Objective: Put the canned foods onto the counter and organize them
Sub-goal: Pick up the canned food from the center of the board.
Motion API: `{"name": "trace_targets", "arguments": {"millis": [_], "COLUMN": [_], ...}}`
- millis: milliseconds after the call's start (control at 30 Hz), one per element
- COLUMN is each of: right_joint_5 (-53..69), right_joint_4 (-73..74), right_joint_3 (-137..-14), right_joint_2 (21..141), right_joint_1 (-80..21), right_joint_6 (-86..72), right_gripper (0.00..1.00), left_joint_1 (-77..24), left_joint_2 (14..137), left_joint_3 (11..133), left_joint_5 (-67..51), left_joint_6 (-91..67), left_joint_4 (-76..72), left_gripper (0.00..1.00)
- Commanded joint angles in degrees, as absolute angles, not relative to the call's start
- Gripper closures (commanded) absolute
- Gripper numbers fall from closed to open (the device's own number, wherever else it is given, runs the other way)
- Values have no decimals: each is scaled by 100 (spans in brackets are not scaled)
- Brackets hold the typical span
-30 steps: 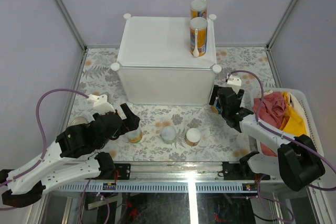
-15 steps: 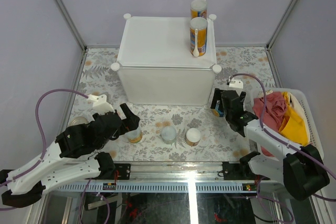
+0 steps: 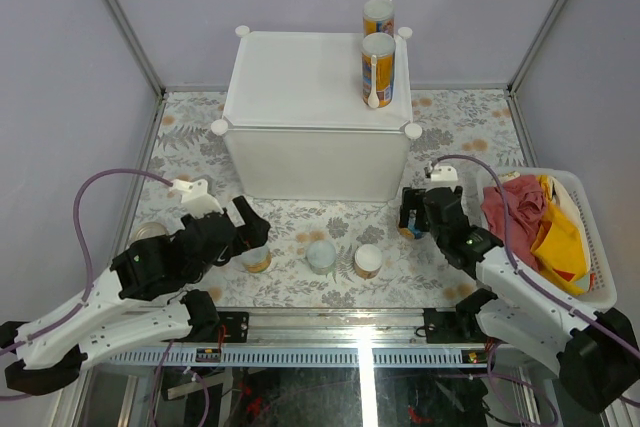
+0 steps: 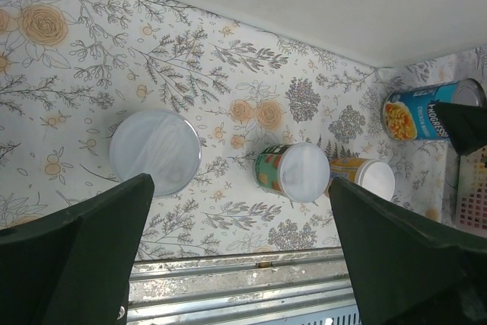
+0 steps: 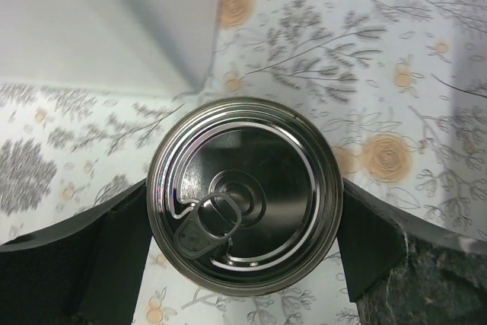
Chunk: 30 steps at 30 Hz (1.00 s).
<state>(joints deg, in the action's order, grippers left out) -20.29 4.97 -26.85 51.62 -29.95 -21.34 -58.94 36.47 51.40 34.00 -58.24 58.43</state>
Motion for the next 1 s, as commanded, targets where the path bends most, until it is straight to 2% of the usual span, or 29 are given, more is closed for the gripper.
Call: {"name": "trace_targets", "arguments": {"millis": [0,267,300,467,533,667,933,967], "right_joint_5": [-1877,-1895,-1901,-2003,-2041,-2102,-2142,-2119], "right_joint_4": [705,614,602,373,245,54,-392,-450], "right_joint_3": [-2913,-2869,-2835,-2591,-2510,-2482,-2279,-2241], "right_joint_2": [5257,5430,5431,5349,5323,5413,5576,5604], "right_joint_1": [-3892,-4443,-4487,-4535,-4535,-4535,-4535,-4534], "right_joint_6": [-2296,-2500,-2523,-2585,-2567,-2515,-2557,-2565], "right_gripper": [66,64,61,29,21,14,7,4], "left_joint_1": [-5917,-5922,-5918,-5921,-5918,-5923,-5923,-5922], "left_joint_2": [3771,3748,3725,3713,3744,3826,3845,3841], "left_joint_3": [5063,5021,5016,5010,5010,5034,5130,5139], "left_joint_5": [3443,3437,3448,3473,3480,3454,3436,3433], "left_joint_6": [-5684,-5706,-5716,-5731,-5714,-5649,-5612,-5620], "left_joint_4": [5371,5305,5314,5378,5379,5340,5423,5447], "left_gripper": [0,0,0,0,0,0,0,0]}}
